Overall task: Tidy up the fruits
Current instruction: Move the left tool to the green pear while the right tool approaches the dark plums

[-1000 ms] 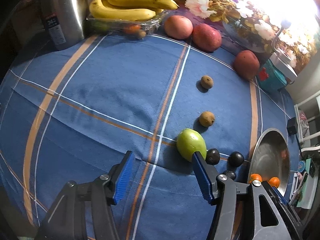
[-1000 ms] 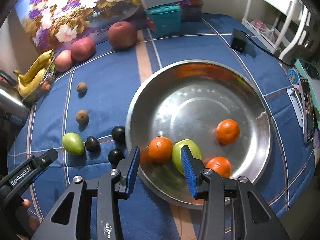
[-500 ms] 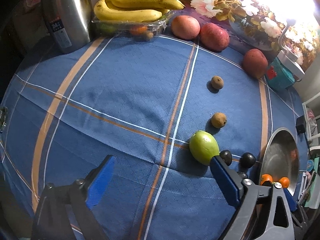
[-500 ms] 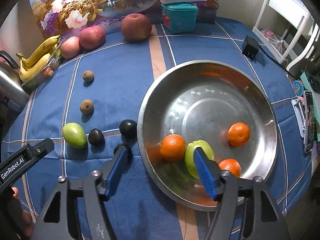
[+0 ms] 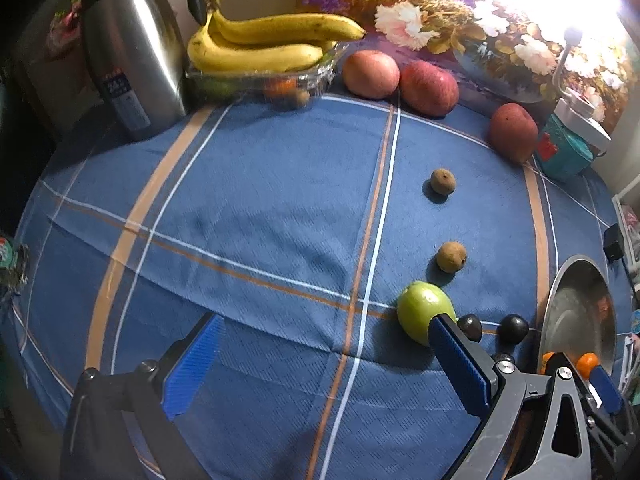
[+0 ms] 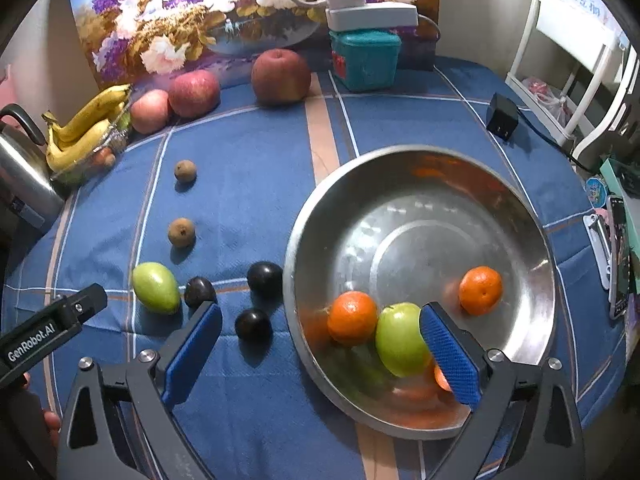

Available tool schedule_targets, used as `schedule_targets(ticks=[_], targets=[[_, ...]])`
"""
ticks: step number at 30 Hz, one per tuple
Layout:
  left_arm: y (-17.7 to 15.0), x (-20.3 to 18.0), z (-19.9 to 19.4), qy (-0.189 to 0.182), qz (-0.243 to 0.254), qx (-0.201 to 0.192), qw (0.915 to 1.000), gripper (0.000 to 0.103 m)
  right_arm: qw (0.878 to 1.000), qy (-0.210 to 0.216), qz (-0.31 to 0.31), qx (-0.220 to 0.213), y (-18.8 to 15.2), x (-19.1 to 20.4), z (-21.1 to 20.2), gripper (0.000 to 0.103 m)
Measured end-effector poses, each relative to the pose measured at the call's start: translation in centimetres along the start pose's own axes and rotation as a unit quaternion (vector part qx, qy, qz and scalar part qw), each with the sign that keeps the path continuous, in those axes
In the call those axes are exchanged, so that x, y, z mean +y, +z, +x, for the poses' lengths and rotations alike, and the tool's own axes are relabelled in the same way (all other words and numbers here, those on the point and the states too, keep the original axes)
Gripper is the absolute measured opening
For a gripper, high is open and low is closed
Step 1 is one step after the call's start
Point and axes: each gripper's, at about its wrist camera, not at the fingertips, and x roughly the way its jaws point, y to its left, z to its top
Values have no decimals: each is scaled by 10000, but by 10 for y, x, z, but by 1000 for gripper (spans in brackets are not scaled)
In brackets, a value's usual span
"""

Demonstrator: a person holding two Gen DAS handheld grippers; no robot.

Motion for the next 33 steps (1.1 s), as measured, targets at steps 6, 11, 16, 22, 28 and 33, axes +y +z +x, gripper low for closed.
schedule_targets(ticks=[6,11,16,22,28,33], targets=[[4,0,-2,23,179,-248,9995,103,9994,319,-28,-144,0,9,2,99],[10,5,-1,13,163,-331,9993,103,9980,298,-406,-377,-2,24,2,99],[15,8,4,-22,167,-293,9994,103,9983,390,-352,-263,1,31,8,99],[21,10,6,-42,177,-296,9994,103,9988,308,-273,-283,5,38,10,99],[28,10,6,142,234,-415,9988,103,9980,243,-325,-484,16,49,3,99],[35,16,14,117,101,-331,9993,103,9983,209,-284,-459,24,57,10,99]])
